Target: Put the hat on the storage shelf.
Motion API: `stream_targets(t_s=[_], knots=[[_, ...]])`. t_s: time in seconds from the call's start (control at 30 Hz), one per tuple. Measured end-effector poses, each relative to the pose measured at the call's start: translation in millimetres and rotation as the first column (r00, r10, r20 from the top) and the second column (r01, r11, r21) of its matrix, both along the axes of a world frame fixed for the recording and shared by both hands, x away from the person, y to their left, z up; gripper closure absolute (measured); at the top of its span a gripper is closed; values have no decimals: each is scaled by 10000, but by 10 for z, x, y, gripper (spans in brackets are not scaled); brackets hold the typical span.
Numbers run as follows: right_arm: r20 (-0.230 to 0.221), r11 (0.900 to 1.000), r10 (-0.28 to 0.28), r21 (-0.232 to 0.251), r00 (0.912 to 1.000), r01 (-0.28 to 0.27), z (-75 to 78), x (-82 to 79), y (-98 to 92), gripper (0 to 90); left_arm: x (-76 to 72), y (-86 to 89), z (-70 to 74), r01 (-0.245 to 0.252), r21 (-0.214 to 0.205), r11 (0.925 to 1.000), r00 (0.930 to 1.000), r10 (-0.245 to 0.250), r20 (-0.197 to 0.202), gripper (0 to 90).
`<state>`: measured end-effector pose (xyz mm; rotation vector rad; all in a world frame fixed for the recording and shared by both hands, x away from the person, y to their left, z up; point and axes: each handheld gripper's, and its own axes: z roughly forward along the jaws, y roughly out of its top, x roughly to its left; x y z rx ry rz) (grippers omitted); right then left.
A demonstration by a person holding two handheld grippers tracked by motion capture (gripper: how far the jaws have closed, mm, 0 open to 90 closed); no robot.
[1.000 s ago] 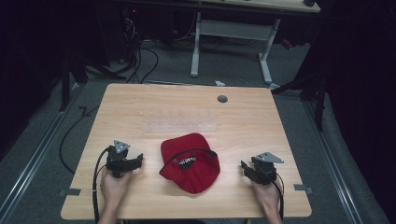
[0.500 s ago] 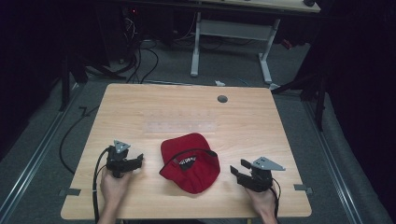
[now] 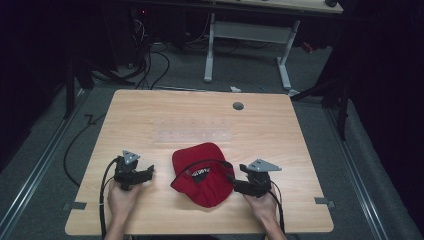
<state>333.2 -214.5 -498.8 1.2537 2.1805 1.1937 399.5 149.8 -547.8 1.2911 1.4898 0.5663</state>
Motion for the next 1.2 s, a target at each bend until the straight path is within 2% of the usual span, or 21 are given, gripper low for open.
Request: stream_targets(t_s=[0.27, 0.4, 0.5, 0.53, 0.57, 0.63, 0.67, 0.7, 0.77, 0.83, 1.13, 1.2], knots=[[-434, 9997, 18, -245, 9991, -29, -108, 229, 177, 382, -6, -7, 1, 52, -48, 10000, 10000, -52, 39, 243], [-648, 9997, 129, 193, 9978, -116, -164, 307, 211, 403, -7, -7, 1, 59, -32, 10000, 10000, -59, 33, 244], [-705, 9997, 120, 235, 9974, -104, -207, 336, 230, 439, -7, -8, 1, 53, -26, 10000, 10000, -53, 31, 244], [-786, 9995, 180, 256, 9967, -160, -236, 357, 224, 484, -7, -8, 1, 46, -36, 10000, 10000, -46, 32, 244], [-786, 9995, 180, 256, 9967, -160, -236, 357, 224, 484, -7, -9, 1, 43, -36, 10000, 10000, -43, 34, 244], [-759, 9997, 234, 98, 9968, -227, -243, 354, 222, 563, -6, -11, 2, 32, -64, 10000, 10000, -32, 31, 243], [-848, 9986, 480, 259, 9952, -459, -240, 353, 209, 662, -6, -11, 2, 27, -64, 10000, 10000, -27, 29, 243], [-848, 9986, 480, 259, 9952, -459, -240, 353, 209, 662, -6, -12, 2, 19, -64, 10000, 10000, -19, 28, 245], [-936, 9975, 654, 337, 9935, -625, -245, 350, 221, 734, -13, -10, 3, -41, -75, 10000, 10000, 41, 54, 256], [-946, 9966, 817, 166, 9922, -804, -260, 349, 240, 797, -13, -16, 4, -71, -78, 9999, 10000, 71, 68, 276], [-754, 9926, 1119, 554, 9909, -1079, -227, 298, 186, 837, -17, -26, 2, 162, -36, 9999, 9999, -162, 8, 241], [-651, 9918, 1182, 561, 9909, -1146, -203, 275, 172, 838, -49, -33, 8, 351, -36, 9994, 9994, -351, -46, 245]])
